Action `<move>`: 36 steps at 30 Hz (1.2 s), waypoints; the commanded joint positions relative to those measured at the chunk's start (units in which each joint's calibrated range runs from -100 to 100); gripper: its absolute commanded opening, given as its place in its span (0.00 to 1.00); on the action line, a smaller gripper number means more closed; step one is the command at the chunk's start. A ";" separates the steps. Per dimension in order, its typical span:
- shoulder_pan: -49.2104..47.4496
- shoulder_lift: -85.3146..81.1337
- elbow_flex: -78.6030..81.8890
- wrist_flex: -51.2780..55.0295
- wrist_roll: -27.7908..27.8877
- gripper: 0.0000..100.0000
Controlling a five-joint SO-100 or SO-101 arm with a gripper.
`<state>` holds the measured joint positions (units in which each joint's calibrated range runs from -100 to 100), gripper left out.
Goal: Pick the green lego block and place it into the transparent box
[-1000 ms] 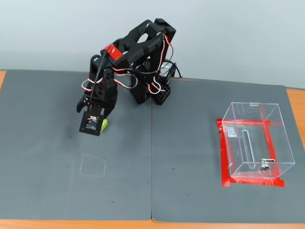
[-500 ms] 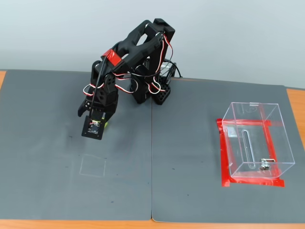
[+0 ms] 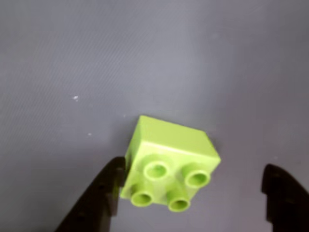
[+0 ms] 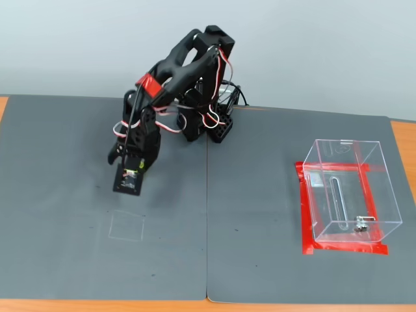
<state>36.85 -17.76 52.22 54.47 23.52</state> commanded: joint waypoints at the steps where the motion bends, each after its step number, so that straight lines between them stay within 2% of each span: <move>1: 0.86 0.76 -0.26 -0.65 0.01 0.32; 5: 0.94 1.10 0.56 -1.08 0.11 0.32; 10: 0.94 1.10 5.71 -7.07 -0.15 0.32; 16: 0.79 0.93 6.35 -7.42 0.06 0.31; 25: 1.01 1.01 6.26 -7.59 -0.26 0.10; 32: 0.42 0.00 5.99 -7.33 -0.67 0.03; 36: -2.42 -4.58 4.27 -7.33 -4.27 0.03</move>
<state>36.92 -17.33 58.51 47.79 21.76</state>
